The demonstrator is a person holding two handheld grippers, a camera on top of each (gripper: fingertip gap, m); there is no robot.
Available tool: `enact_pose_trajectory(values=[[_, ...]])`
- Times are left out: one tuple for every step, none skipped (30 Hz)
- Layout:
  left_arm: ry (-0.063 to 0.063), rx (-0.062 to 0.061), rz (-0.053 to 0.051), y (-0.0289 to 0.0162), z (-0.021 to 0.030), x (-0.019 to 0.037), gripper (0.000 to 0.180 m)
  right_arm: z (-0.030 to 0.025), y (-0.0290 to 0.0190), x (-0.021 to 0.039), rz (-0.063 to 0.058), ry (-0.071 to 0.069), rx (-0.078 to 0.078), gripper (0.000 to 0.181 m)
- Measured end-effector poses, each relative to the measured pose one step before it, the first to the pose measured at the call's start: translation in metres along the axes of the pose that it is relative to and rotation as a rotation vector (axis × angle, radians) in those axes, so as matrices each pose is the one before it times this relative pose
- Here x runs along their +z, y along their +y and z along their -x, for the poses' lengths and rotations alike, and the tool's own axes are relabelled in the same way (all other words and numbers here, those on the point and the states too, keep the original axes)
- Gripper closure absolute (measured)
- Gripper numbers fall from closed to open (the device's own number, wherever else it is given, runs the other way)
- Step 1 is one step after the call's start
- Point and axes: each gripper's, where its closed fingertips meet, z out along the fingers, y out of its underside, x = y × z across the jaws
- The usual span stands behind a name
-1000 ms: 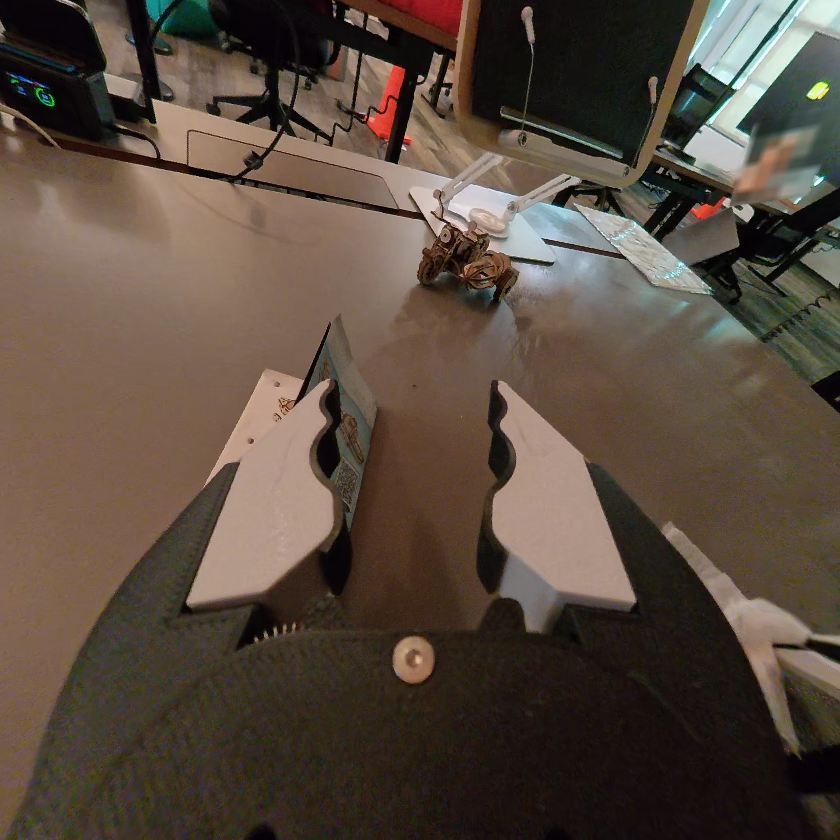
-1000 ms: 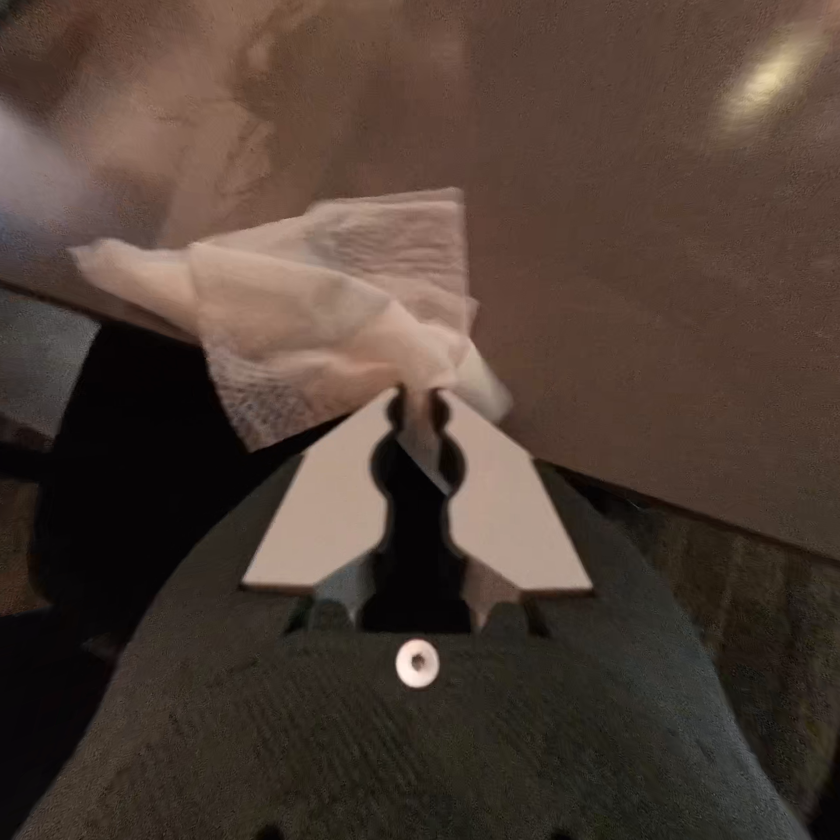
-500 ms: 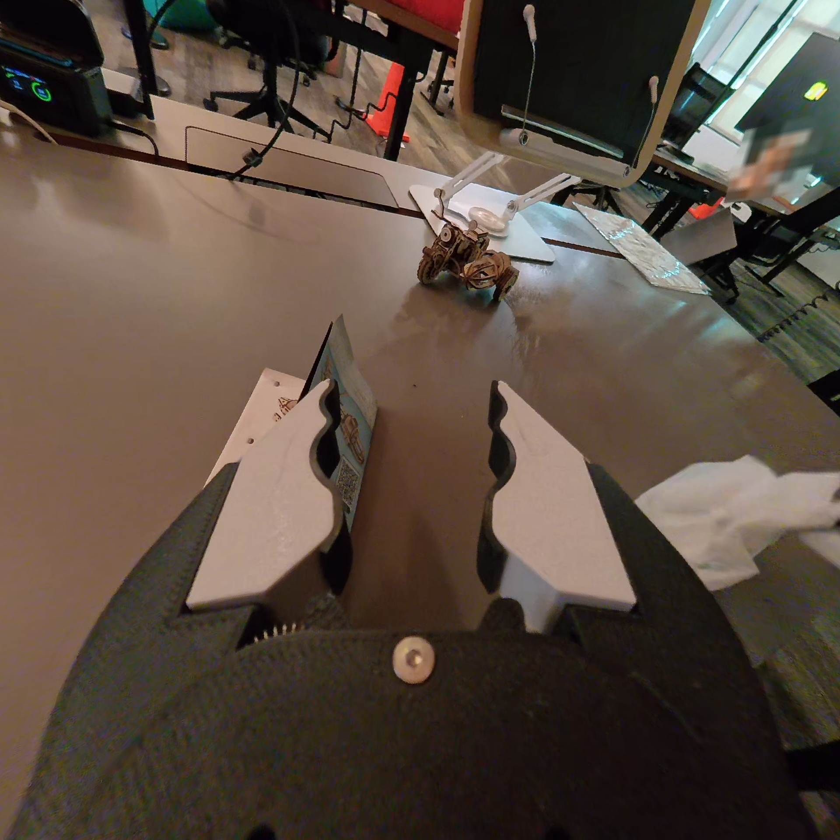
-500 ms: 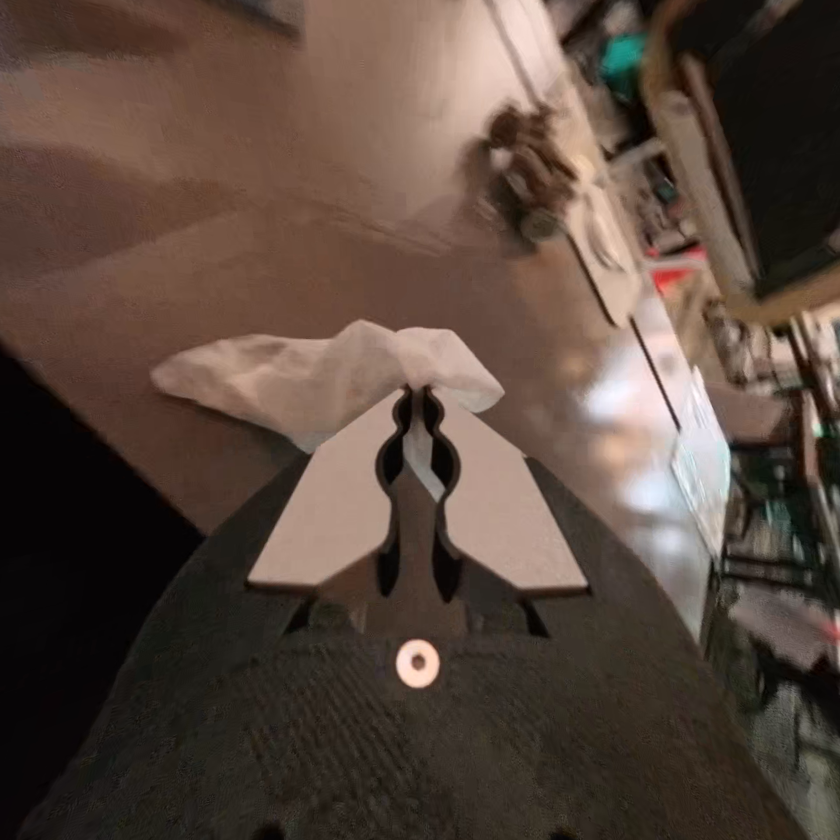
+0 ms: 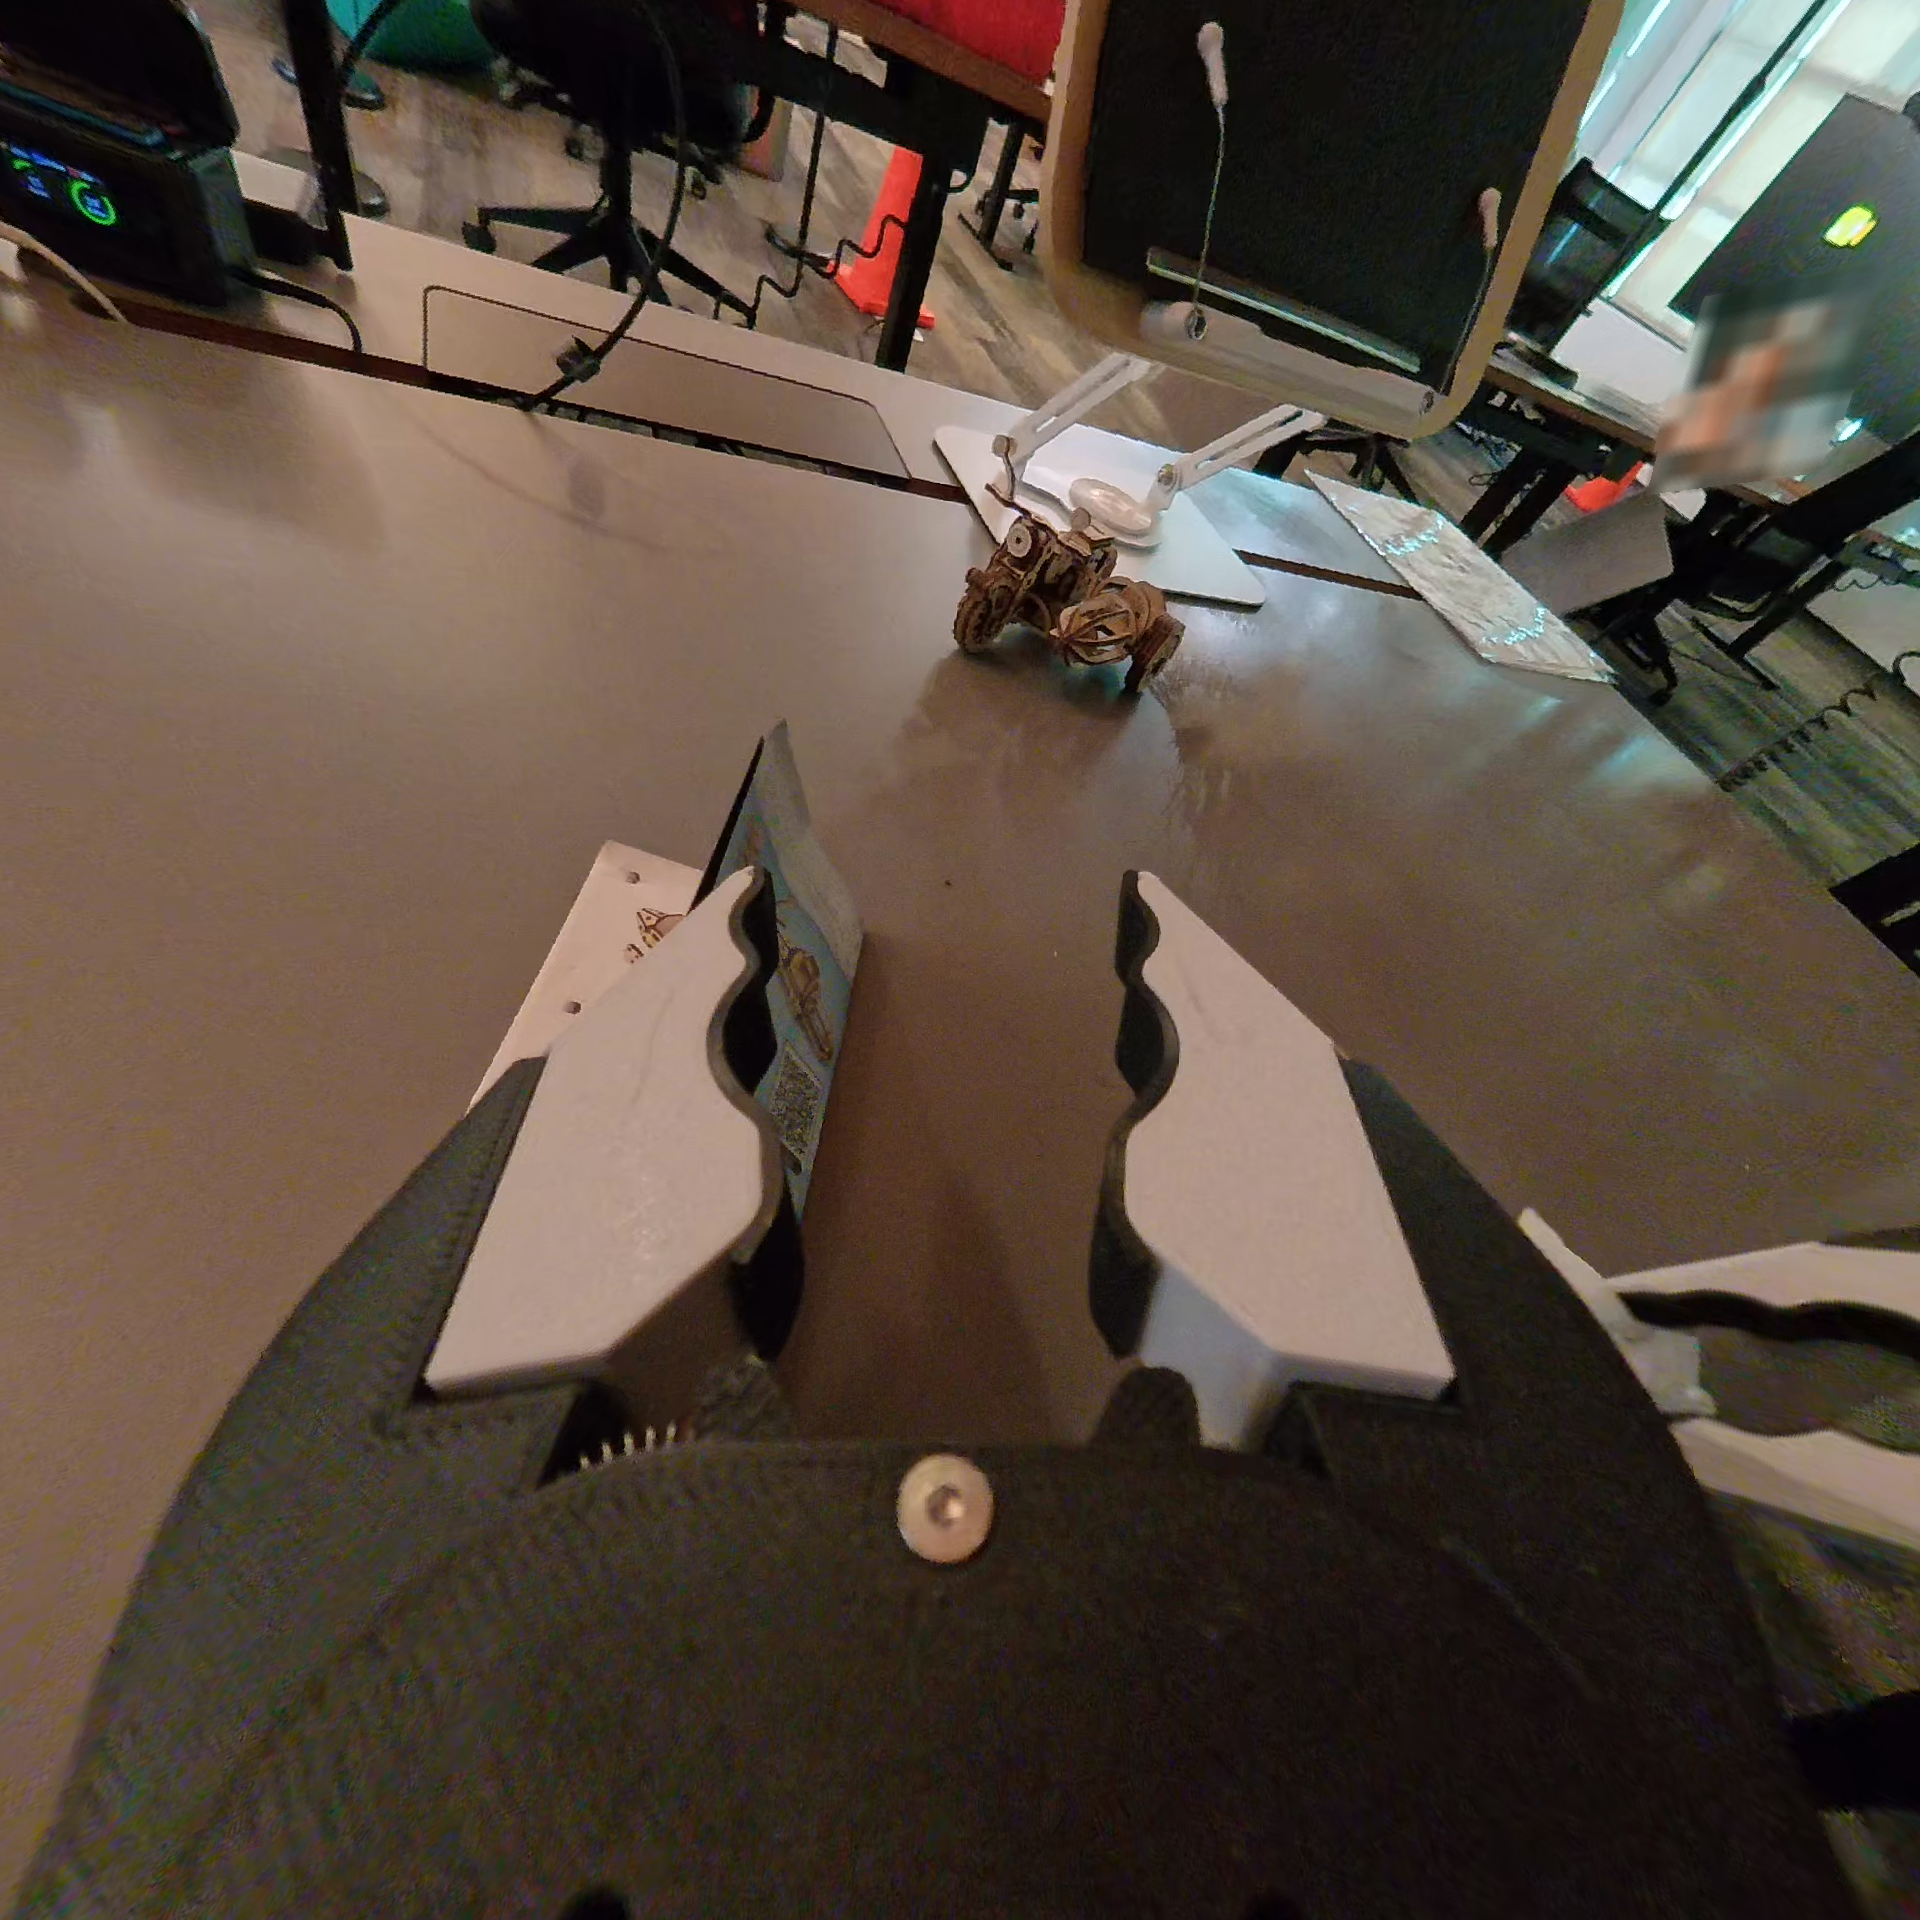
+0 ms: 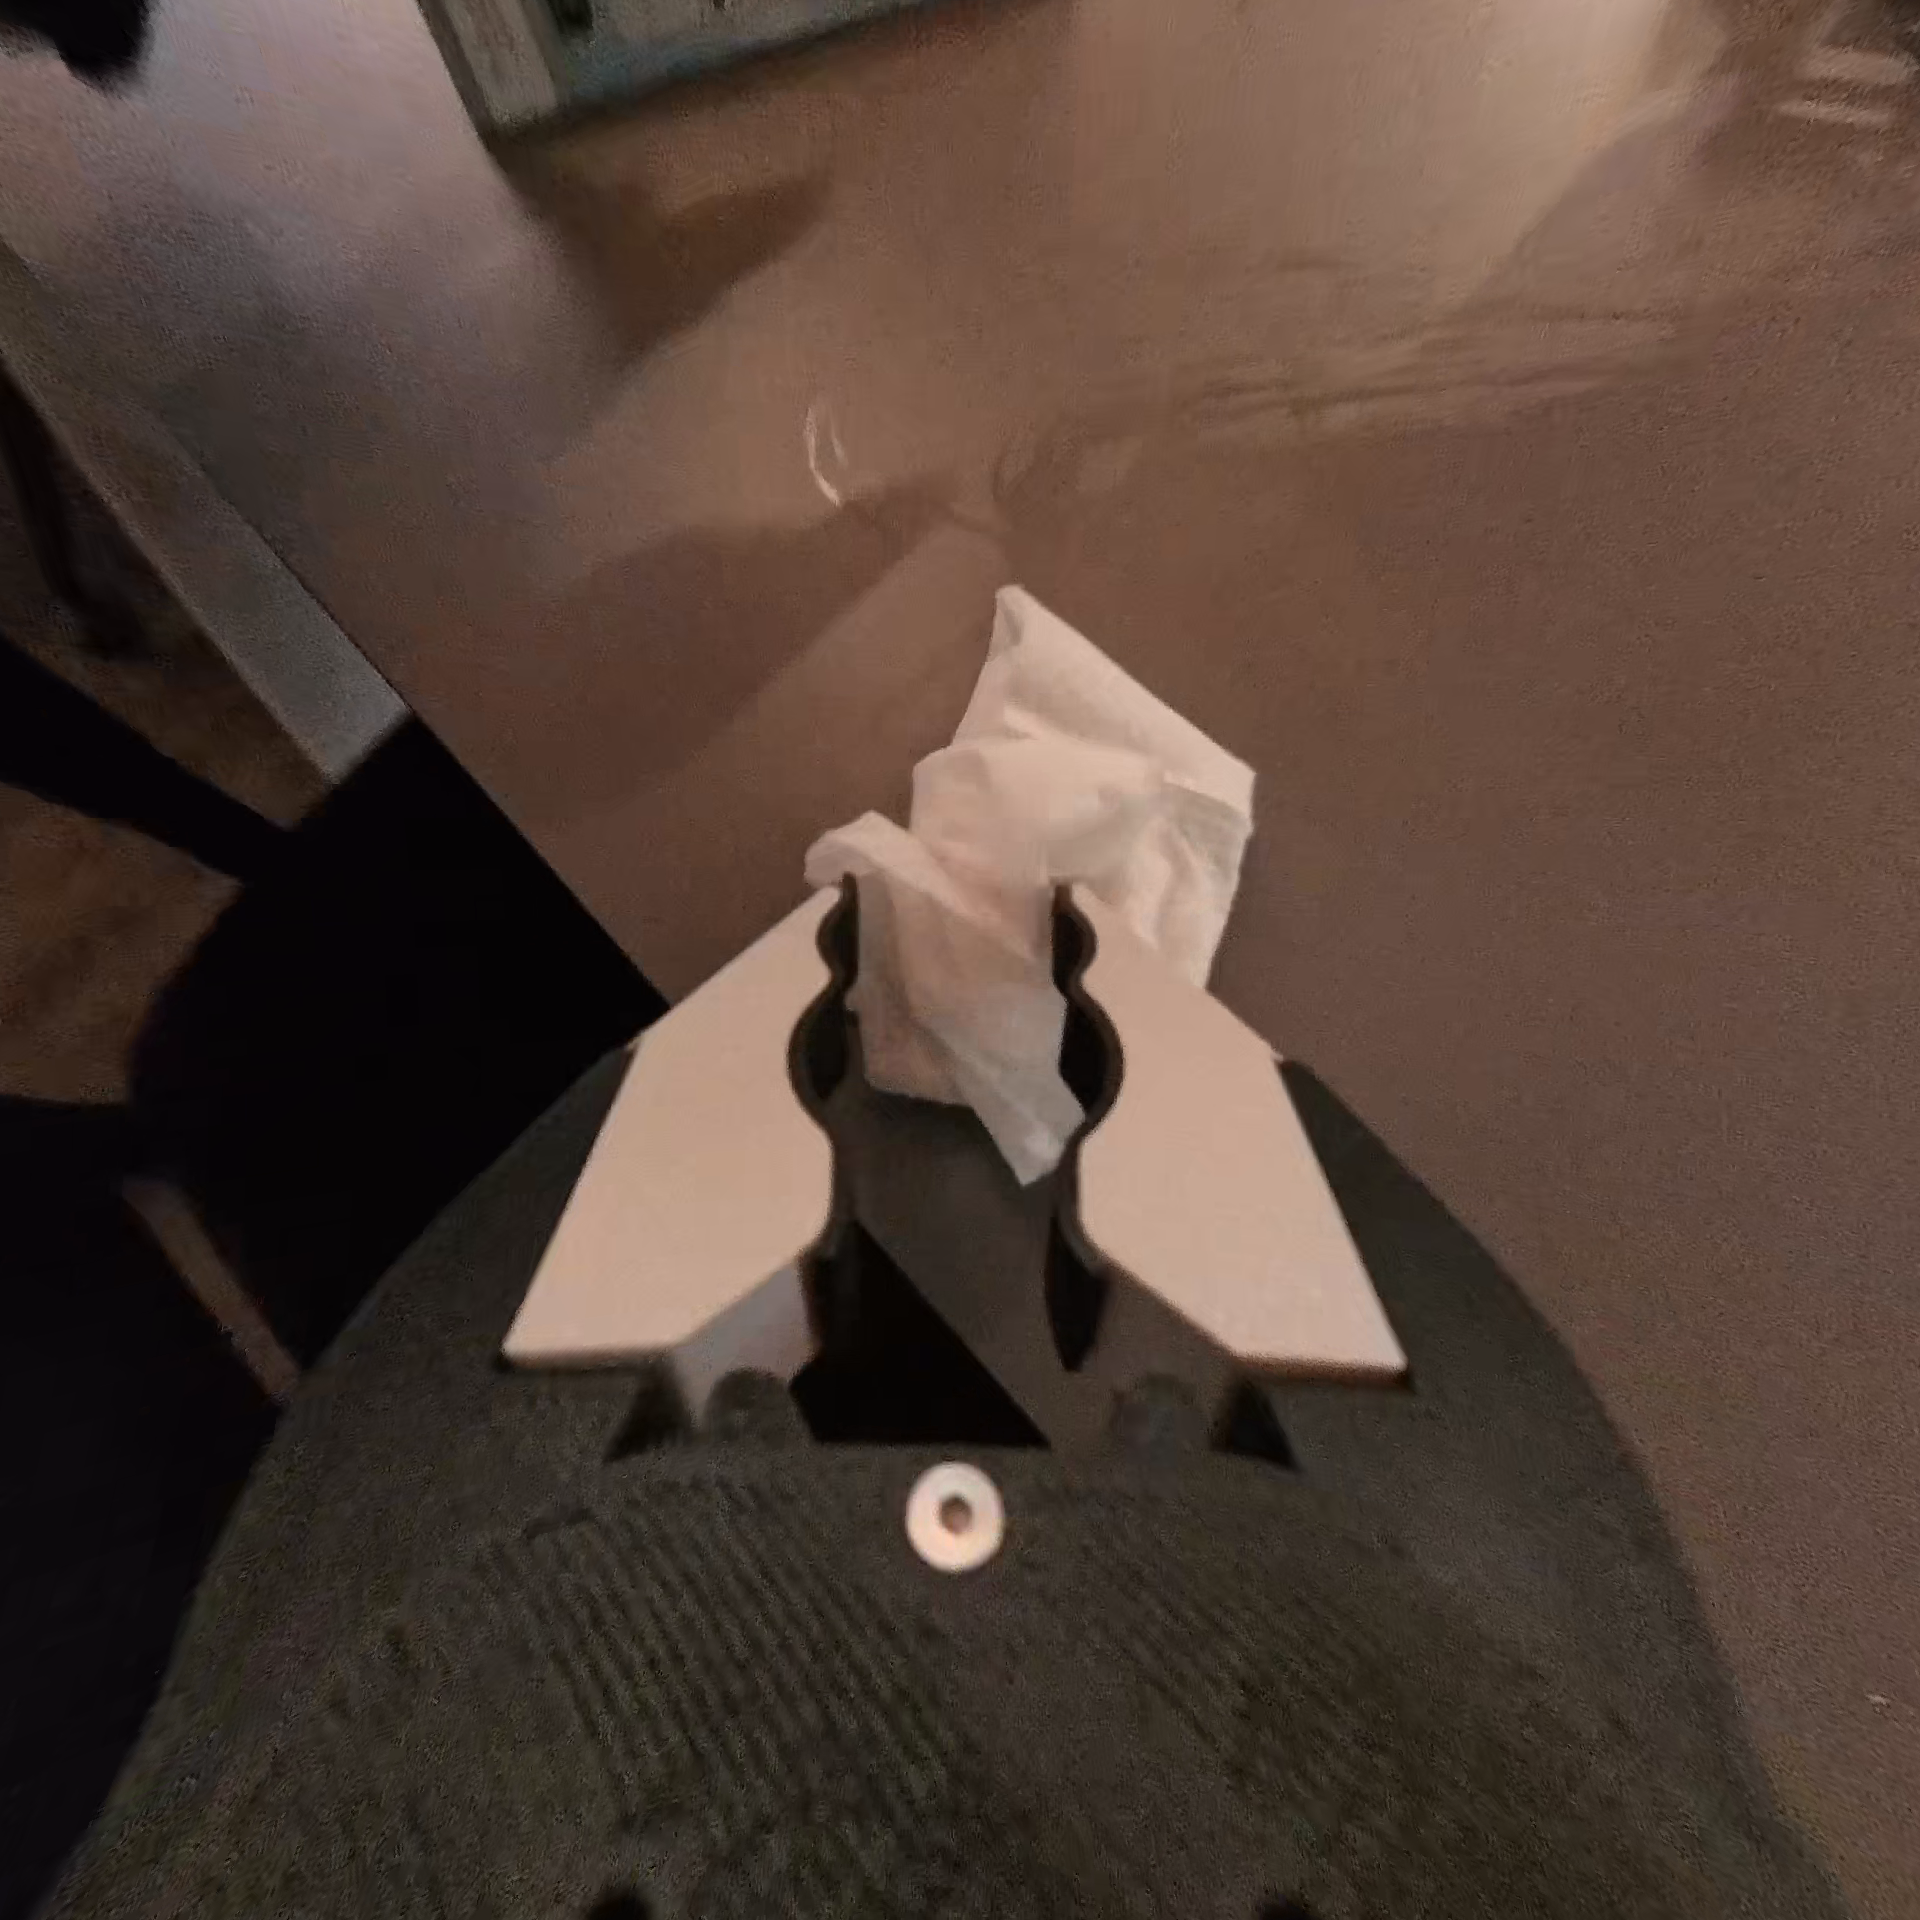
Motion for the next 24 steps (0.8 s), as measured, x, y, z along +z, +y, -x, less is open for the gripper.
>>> enact_pose_trajectory(values=[[0.0001, -0.0019, 0.0000, -0.00006, 0.00020, 0.00013, 0.118, -0.00218, -0.00547, -0.00580, -0.0348, -0.0124, 0.0244, 0.145], [0.0002, -0.0014, 0.0000, -0.00003, 0.00021, 0.00004, 0.118, -0.00216, -0.00470, -0.00343, -0.0234, -0.0072, 0.0159, 0.145], [0.0001, -0.0004, 0.0003, 0.00000, -0.00002, 0.00007, 0.118, -0.00278, -0.00162, 0.00025, 0.0006, 0.0022, 0.0104, 0.145], [-0.0002, 0.0008, 0.0004, 0.00014, -0.00019, 0.00005, 0.118, -0.00249, 0.00260, 0.00402, 0.0279, 0.0041, 0.0041, 0.144], [-0.0010, 0.0016, 0.0008, 0.00009, -0.00013, 0.00011, 0.118, -0.00278, 0.00629, 0.00672, 0.0471, 0.0108, -0.0021, 0.141], [-0.0010, 0.0022, 0.0012, 0.00028, -0.00024, 0.00018, 0.118, -0.00418, 0.00775, 0.00807, 0.0517, 0.0272, -0.0057, 0.141], [-0.0007, 0.0024, 0.0010, 0.00025, -0.00027, 0.00019, 0.118, -0.00162, 0.00575, 0.00749, 0.0338, 0.0167, -0.0107, 0.148], [-0.0012, 0.0025, 0.0010, 0.00024, -0.00003, 0.00004, 0.118, 0.00093, 0.00161, 0.00511, 0.0049, 0.0056, -0.0108, 0.153], [-0.0005, 0.0015, 0.0005, 0.00014, -0.00010, 0.00005, 0.118, 0.00015, -0.00018, 0.00289, -0.0079, 0.0112, -0.0090, 0.157], [0.0001, 0.0000, -0.0004, 0.00000, 0.00004, -0.00018, 0.118, -0.00023, -0.00031, 0.00144, -0.0048, 0.0065, -0.0098, 0.161], [0.0005, -0.0014, -0.0010, -0.00016, 0.00000, -0.00007, 0.118, -0.00108, -0.00043, 0.00052, -0.0009, -0.0012, -0.0054, 0.165], [0.0005, -0.0022, -0.0012, -0.00020, 0.00011, -0.00021, 0.118, -0.00495, -0.00032, 0.00033, 0.0033, 0.0051, 0.0001, 0.169], [0.0009, -0.0023, -0.0012, -0.00022, 0.00014, -0.00024, 0.118, -0.01361, -0.00023, 0.00037, 0.0043, 0.0342, 0.0001, 0.170], [0.0008, -0.0017, -0.0009, -0.00017, 0.00004, -0.00011, 0.118, -0.02261, 0.00095, 0.00017, 0.0064, 0.0595, 0.0002, 0.170], [0.0004, -0.0013, -0.0010, -0.00011, 0.00000, -0.00017, 0.118, -0.02674, 0.00378, 0.00010, 0.0101, 0.0572, 0.0238, 0.171], [0.0005, -0.0013, -0.0008, -0.00019, 0.00011, -0.00003, 0.118, -0.02516, 0.00771, -0.00144, 0.0139, 0.0364, 0.0670, 0.171], [0.0010, -0.0012, -0.0001, -0.00013, 0.00007, 0.00001, 0.118, -0.02019, 0.01149, -0.00478, 0.0187, 0.0198, 0.0957, 0.171], [0.0003, -0.0012, 0.0009, 0.00010, 0.00019, 0.00030, 0.118, -0.01198, 0.01386, -0.00824, 0.0265, 0.0168, 0.0819, 0.172], [0.0006, -0.0020, 0.0010, -0.00016, 0.00023, 0.00027, 0.118, 0.00046, 0.01473, -0.00936, 0.0323, 0.0160, 0.0303, 0.172], [0.0040, -0.0100, -0.0008, -0.00068, -0.00068, 0.00036, 0.118, 0.01428, 0.01380, -0.00864, 0.0220, 0.0082, -0.0144, 0.172], [0.0081, -0.0020, 0.0001, 0.00003, -0.00113, 0.00041, 0.118, 0.02623, 0.01047, -0.00730, 0.0006, -0.0110, -0.0298, 0.172], [-0.0158, 0.0127, 0.0069, 0.00182, 0.00267, 0.00073, 0.118, 0.03654, 0.00408, -0.00461, -0.0111, -0.0464, -0.0500, 0.173], [-0.0039, -0.0012, 0.0036, 0.00035, 0.00084, 0.00039, 0.118, 0.03767, -0.00485, 0.00090, -0.0185, -0.0564, -0.0708, 0.173], [0.0131, -0.0139, -0.0022, -0.00058, -0.00188, -0.00048, 0.118, 0.02888, -0.01475, 0.00757, -0.0308, -0.0404, -0.0662, 0.173]])
